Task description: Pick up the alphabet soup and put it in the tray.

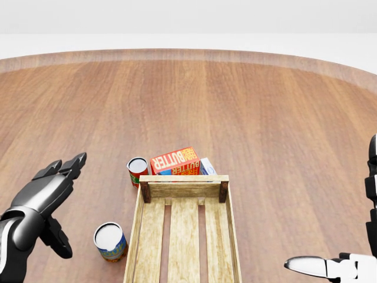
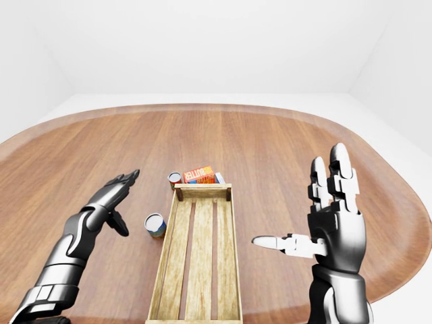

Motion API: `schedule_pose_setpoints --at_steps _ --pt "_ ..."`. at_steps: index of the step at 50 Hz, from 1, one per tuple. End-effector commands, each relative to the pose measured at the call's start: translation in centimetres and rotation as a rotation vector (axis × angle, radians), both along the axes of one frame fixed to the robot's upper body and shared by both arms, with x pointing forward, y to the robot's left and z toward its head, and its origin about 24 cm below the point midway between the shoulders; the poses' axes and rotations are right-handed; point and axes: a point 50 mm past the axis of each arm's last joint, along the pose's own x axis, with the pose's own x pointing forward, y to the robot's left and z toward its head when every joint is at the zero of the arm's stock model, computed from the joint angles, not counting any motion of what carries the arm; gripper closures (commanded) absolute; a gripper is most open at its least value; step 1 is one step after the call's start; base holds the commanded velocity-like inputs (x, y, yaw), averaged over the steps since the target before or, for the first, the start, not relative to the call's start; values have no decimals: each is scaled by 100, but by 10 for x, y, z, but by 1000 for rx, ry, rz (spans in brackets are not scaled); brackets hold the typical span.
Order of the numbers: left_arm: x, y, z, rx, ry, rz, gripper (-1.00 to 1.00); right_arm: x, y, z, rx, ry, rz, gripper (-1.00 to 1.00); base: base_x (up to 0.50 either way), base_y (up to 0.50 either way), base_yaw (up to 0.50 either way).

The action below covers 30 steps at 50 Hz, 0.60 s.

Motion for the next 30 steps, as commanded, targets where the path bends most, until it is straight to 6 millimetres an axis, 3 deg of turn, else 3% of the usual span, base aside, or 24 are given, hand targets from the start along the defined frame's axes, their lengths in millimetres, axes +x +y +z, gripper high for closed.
schedule_pose_setpoints --at_steps 1,6,9,10,19,30 --pt "8 -7 -9 4 105 -32 -100 0 -1 0 7 -4 -5 -100 0 0 0" --pt "11 -8 -28 -78 174 2 -100 0 -2 0 11 -5 -11 -100 0 0 0" --pt "10 -16 -24 -155 205 -38 -100 0 -2 0 12 -4 -13 -100 0 0 0" --pt "11 -18 -20 -151 198 -52 -100 0 -2 0 12 -4 -12 -100 0 0 0" --pt "9 -15 -52 -100 261 19 -100 -2 -2 1 12 -7 -13 -100 0 0 0" --pt "7 -11 -68 -67 314 62 -100 -2 -2 1 14 -10 -16 -100 0 0 0"
